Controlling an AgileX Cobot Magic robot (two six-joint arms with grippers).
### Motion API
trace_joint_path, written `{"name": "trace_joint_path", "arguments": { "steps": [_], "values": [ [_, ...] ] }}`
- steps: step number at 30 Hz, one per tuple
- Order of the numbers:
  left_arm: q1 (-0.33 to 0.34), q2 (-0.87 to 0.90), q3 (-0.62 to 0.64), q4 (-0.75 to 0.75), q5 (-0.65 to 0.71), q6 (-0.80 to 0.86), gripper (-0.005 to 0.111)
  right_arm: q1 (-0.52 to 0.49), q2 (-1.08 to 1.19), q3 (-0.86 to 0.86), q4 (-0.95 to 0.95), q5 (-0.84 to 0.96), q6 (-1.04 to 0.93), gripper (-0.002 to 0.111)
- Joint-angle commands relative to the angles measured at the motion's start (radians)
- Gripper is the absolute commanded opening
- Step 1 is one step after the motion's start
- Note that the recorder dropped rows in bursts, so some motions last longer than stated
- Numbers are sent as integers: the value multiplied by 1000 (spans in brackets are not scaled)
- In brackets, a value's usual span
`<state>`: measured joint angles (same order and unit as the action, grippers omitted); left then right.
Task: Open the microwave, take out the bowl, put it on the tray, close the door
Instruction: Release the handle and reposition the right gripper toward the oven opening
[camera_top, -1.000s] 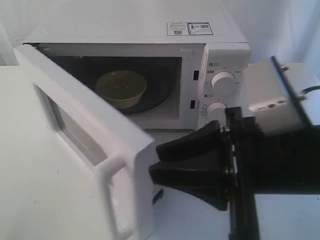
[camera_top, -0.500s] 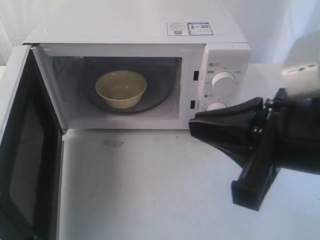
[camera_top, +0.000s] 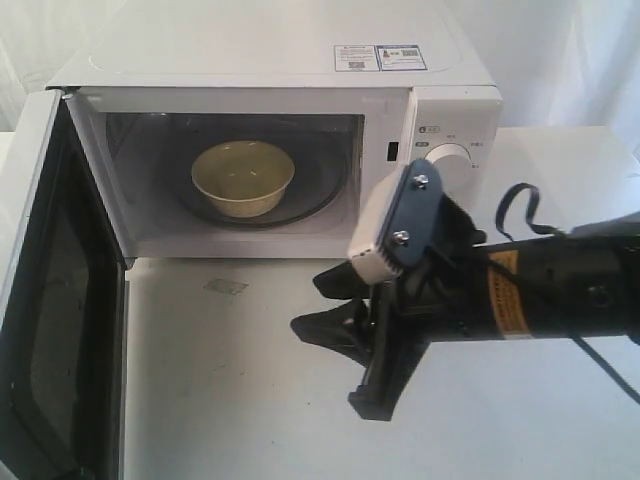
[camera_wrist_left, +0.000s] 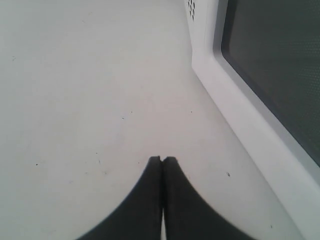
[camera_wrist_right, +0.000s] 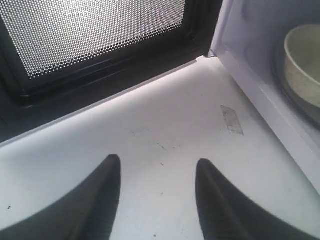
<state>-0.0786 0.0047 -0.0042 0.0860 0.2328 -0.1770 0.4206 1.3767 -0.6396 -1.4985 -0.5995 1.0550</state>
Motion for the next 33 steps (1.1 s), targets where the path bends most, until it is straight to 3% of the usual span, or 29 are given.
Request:
{"name": "trace_joint_path", "arguments": {
  "steps": [1, 6, 17, 28, 33],
  "values": [
    [0, -5, 4, -3, 0, -4, 0, 88, 92, -90, -51, 94, 0, 47],
    [0, -5, 4, -3, 0, -4, 0, 214, 149, -189, -246, 344, 127, 47],
    [0, -5, 4, -3, 0, -4, 0, 396, 282, -261, -246, 669, 50, 47],
    [0, -5, 4, -3, 0, -4, 0, 468, 303, -254, -238, 707, 48, 47],
    [0, -5, 4, -3, 0, -4, 0, 480, 303, -254, -246, 735, 282, 47]
  ]
}}
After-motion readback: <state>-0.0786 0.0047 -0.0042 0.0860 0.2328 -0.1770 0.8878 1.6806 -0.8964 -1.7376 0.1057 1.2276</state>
